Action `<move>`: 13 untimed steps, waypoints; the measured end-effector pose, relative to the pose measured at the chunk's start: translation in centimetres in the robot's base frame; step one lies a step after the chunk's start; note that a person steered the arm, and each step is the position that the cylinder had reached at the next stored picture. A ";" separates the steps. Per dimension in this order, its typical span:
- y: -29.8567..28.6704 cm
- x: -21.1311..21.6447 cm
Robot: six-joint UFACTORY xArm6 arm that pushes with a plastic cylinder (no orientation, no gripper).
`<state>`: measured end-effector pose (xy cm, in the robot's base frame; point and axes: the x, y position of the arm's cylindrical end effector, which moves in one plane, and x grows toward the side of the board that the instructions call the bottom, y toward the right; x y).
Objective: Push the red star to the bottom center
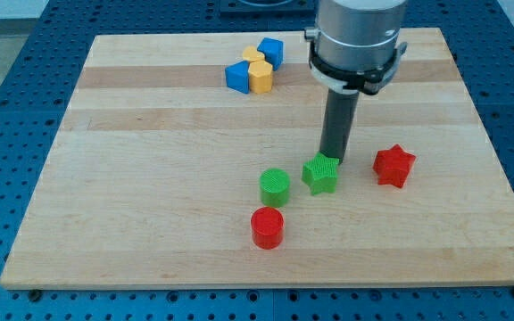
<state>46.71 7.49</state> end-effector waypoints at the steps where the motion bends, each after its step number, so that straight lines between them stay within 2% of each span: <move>1: -1.0 1.0; 2: -1.3 1.8; 3: 1.0 -2.0; 4: 6.7 -10.1; 5: 14.7 -7.1; 6: 15.3 -1.5; 13: 4.2 3.4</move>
<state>50.10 11.69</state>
